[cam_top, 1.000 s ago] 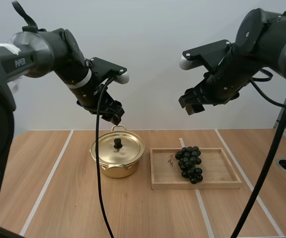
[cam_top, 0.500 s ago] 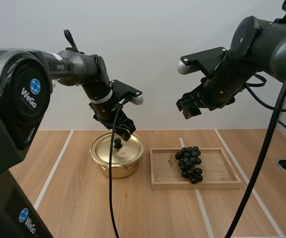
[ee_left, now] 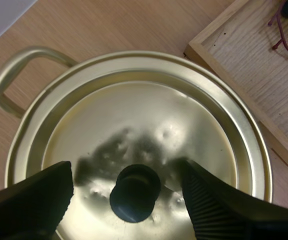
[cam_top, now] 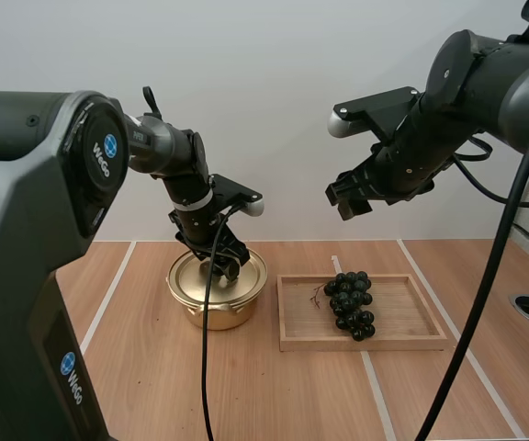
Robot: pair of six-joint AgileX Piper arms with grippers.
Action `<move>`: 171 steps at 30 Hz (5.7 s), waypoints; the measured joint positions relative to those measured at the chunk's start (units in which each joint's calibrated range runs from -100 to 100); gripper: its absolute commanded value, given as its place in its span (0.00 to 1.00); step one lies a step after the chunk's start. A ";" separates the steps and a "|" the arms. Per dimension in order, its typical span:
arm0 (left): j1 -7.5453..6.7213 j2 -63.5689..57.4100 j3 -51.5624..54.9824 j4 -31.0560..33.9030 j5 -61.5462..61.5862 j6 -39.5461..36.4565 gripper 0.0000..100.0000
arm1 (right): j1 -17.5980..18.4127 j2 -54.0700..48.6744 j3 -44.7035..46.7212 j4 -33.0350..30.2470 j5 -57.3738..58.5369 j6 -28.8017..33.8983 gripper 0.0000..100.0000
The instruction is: Open the pot, put the grape inside, and close it
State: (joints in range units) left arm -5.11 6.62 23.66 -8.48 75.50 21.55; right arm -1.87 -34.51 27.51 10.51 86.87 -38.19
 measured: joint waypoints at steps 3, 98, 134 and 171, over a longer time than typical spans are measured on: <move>0.00 0.00 0.00 -0.23 -0.17 0.00 1.00 | 0.00 0.00 0.00 0.10 0.00 0.00 1.00; -0.06 -40.44 -10.20 -5.42 13.31 -3.99 0.00 | 0.00 28.65 18.33 1.50 -25.78 1.31 0.00; -0.06 -59.72 -17.00 -6.25 2.24 -4.44 0.00 | 13.70 16.54 -6.62 2.55 -4.78 -1.10 0.00; -0.06 -59.72 -17.00 -4.53 5.88 -4.74 0.00 | 19.39 44.74 -7.38 8.85 -22.71 -4.20 0.00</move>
State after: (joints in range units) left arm -5.18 -53.10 6.65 -13.01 81.38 16.81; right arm 17.53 10.22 20.14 19.35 64.15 -42.39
